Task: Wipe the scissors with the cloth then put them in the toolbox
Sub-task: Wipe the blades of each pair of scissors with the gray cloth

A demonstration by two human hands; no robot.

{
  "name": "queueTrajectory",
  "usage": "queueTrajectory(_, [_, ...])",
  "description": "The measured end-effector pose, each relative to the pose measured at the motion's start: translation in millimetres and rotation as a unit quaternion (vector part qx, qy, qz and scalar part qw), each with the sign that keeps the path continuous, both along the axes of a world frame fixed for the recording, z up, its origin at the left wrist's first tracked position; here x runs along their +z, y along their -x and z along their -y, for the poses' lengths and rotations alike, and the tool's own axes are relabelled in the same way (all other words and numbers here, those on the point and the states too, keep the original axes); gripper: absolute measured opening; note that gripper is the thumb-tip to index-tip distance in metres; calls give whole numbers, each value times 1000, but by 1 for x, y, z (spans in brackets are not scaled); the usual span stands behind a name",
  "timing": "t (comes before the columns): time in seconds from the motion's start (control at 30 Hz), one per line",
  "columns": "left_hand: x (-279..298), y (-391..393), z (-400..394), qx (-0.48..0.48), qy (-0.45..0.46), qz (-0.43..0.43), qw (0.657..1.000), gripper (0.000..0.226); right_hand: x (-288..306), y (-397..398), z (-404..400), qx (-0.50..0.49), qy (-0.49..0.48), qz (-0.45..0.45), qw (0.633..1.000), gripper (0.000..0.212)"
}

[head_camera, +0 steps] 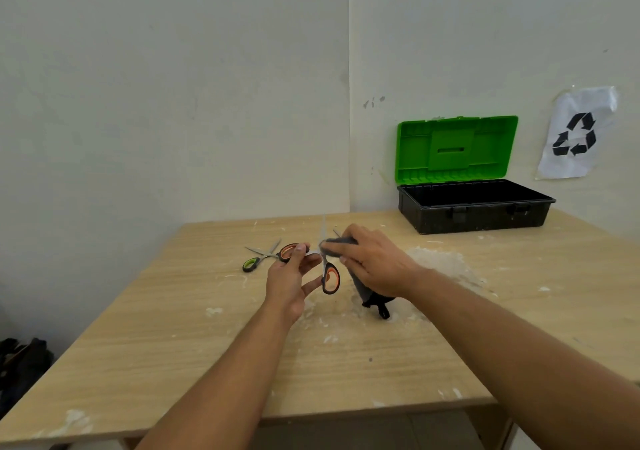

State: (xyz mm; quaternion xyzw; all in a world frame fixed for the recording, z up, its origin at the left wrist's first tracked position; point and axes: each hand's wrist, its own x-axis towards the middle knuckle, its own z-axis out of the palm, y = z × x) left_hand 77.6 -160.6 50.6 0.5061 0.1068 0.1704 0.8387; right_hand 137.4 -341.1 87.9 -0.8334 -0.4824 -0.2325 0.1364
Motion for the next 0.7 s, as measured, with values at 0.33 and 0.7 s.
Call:
queueTrajectory(0.33, [-3,3,3,-15,-27,1,1000,18,-1,-10,-9,-59,51,20,997,43])
queueTrajectory(0.7, [-6,3,6,-31,-51,5,998,16,17,-24,-7,-122,47,-45,990,43])
